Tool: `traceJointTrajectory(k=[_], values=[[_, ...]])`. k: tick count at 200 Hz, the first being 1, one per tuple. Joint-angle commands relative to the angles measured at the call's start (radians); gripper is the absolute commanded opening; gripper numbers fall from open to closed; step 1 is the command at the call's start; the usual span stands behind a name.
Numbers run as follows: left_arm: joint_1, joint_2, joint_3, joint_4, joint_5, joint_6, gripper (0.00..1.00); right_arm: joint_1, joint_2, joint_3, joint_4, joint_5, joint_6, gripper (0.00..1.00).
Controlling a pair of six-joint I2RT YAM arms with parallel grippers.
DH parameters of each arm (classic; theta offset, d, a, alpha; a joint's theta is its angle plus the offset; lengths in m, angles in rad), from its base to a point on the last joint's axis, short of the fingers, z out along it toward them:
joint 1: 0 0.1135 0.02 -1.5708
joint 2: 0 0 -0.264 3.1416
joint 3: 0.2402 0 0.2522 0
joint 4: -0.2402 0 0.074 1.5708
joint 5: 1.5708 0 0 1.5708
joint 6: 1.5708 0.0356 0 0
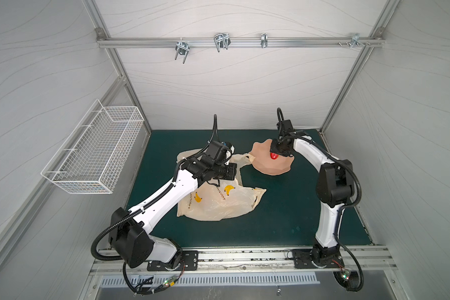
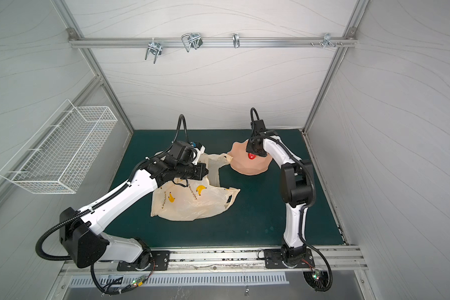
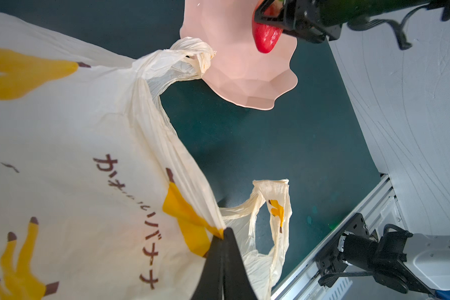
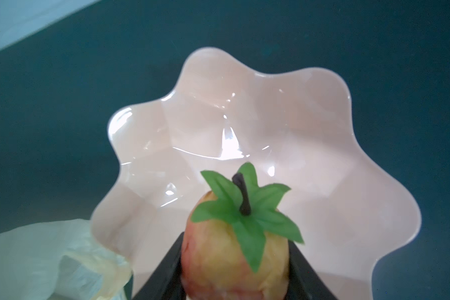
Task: Place the fruits into the plastic bag
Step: 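Lower the right gripper onto the red strawberry and close on it, then lift the strawberry with the right gripper and carry it toward the bag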
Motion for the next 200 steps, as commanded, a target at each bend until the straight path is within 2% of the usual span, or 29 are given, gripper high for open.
traceJointTrajectory(k=[1,47,98,165,200], values=[[-0.001,-0.009,0.019,0.028,0.003,0.002,0.00,-0.010,-0.051,-0.010,0.020,-0.073,0.037,0.40],[-0.002,-0.005,0.027,0.029,0.004,0.007,0.00,-0.052,-0.098,-0.051,0.048,-0.284,0.106,0.37],[-0.001,-0.004,0.021,0.039,0.006,0.007,0.00,-0.108,-0.250,-0.293,0.198,-0.499,0.224,0.36],[-0.002,-0.007,0.021,0.044,0.005,0.005,0.00,-0.163,-0.479,-0.613,0.321,-0.636,0.315,0.36],[-0.001,-0.009,0.021,0.043,0.007,0.005,0.00,-0.182,-0.581,-0.728,0.345,-0.685,0.346,0.36]])
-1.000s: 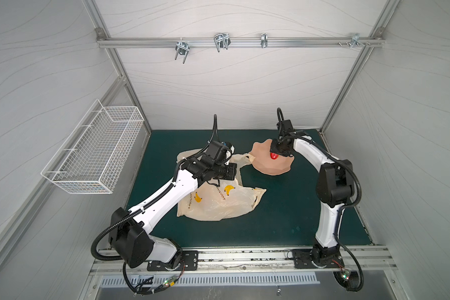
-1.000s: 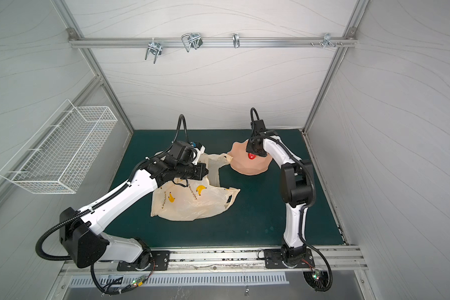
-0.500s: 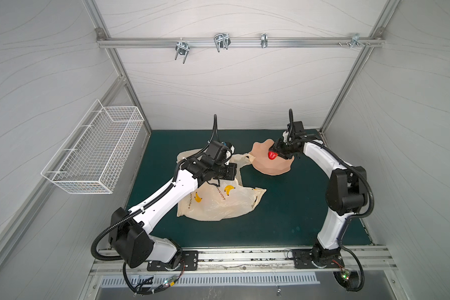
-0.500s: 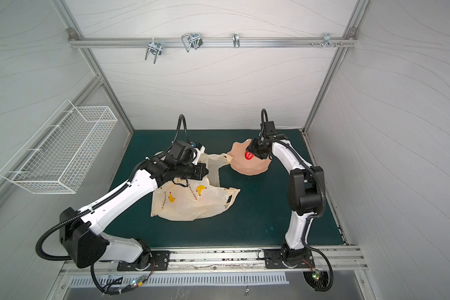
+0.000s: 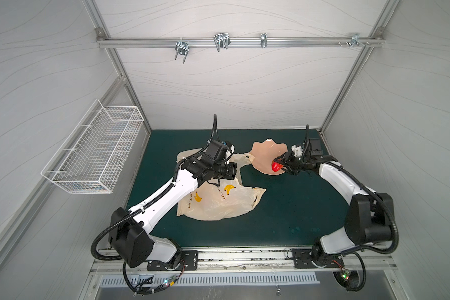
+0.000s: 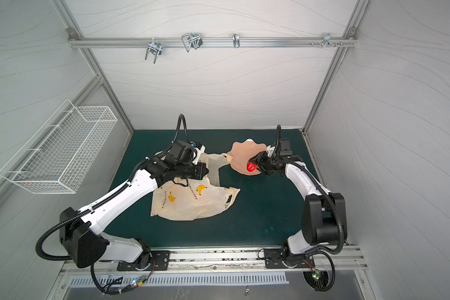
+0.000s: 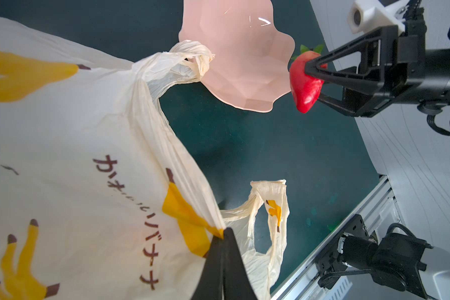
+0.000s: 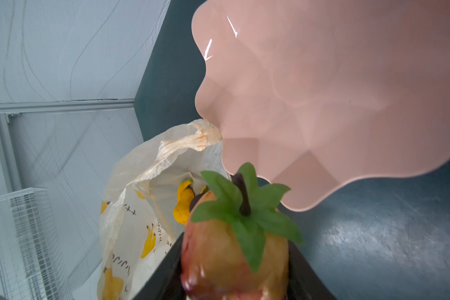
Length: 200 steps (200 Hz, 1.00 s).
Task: Place the fruits into the plastic bag
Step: 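Lift the strawberry with the right gripper and carry it toward the bag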
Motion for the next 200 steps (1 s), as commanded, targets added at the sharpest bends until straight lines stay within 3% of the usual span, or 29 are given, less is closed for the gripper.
traceJointTrajectory(k=[1,100,200], values=[[-0.002,-0.010,0.020,0.033,0.007,0.005,0.00,-0.014,-0.072,-0.056,0.048,-0.069,0.043,0.36],[-0.001,-0.026,0.014,0.029,0.010,0.008,0.00,-0.048,-0.248,-0.263,0.100,-0.157,0.118,0.36],[-0.002,-0.049,0.004,0.025,0.015,0.007,0.00,-0.063,-0.255,-0.320,0.206,-0.230,0.187,0.36]])
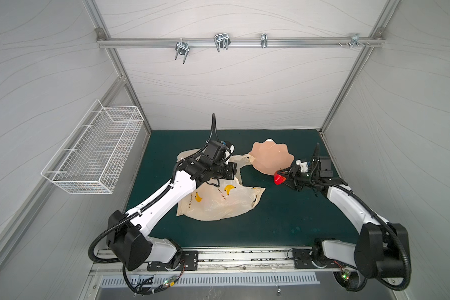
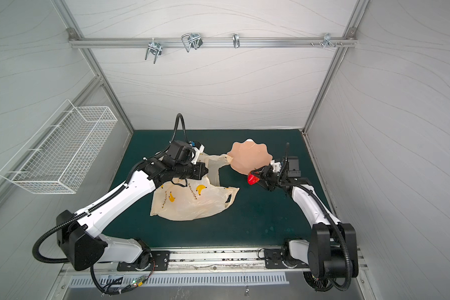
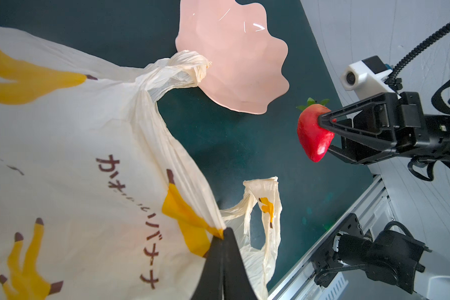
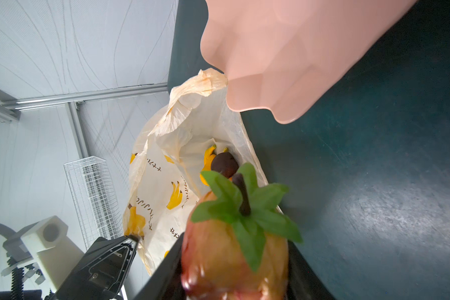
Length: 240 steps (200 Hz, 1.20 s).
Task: Place the fruits into the plastic bag
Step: 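Lift the strawberry with the right gripper and carry it toward the bag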
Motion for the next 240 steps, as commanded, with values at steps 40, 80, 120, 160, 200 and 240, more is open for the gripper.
traceJointTrajectory(k=[40,80,120,160,200,240], values=[[-0.004,-0.029,0.002,0.026,0.011,0.006,0.00,-0.004,0.003,-0.034,0.116,-0.070,0.069,0.36],[-0.007,-0.030,0.002,0.025,0.010,0.006,0.00,0.019,0.032,-0.044,0.187,-0.083,0.112,0.35],[-0.012,-0.035,0.003,0.024,0.004,0.002,0.00,0.082,0.078,-0.024,0.230,-0.070,0.132,0.35],[-0.014,-0.038,0.003,0.023,-0.002,0.000,0.00,0.159,0.139,0.010,0.276,-0.053,0.155,0.35],[-0.019,-0.040,0.004,0.019,-0.006,0.000,0.00,0.235,0.201,0.044,0.320,-0.035,0.180,0.34],[-0.020,-0.041,0.006,0.017,-0.010,0.000,0.00,0.313,0.255,0.085,0.347,-0.019,0.195,0.34]])
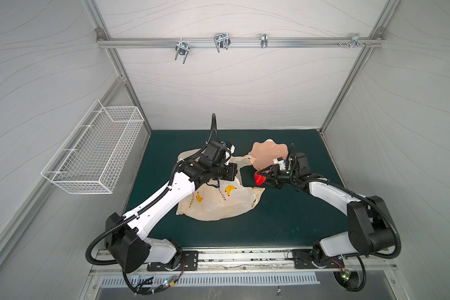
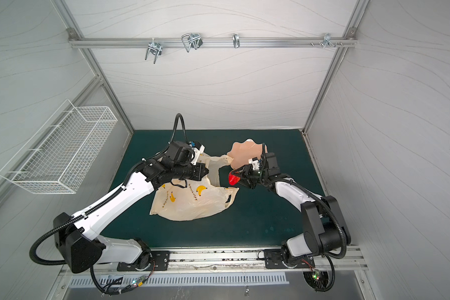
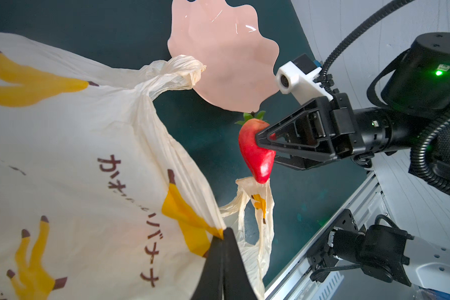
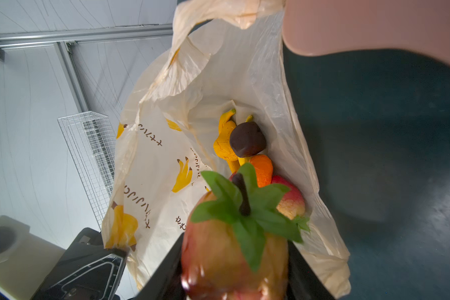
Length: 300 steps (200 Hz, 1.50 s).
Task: Place the fruits into the plastic bag
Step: 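Lift the strawberry with the right gripper and carry it toward the bag, then lower the strawberry into the bag opening held by the left gripper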
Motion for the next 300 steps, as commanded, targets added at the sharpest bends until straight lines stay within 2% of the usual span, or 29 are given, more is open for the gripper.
traceJointTrajectory(k=[1,122,214,300], values=[[-0.005,-0.021,0.008,0.020,-0.013,0.001,0.00,0.038,0.028,0.036,0.049,0.019,0.029,0.34],[-0.010,-0.022,0.015,0.016,-0.018,-0.001,0.00,0.233,0.222,0.150,0.153,0.007,0.097,0.34],[-0.014,-0.034,0.011,0.017,-0.028,-0.009,0.00,0.400,0.473,0.323,0.285,-0.059,0.245,0.34],[-0.022,-0.060,-0.017,0.013,-0.046,-0.021,0.00,0.474,0.653,0.524,0.204,-0.134,0.291,0.37]])
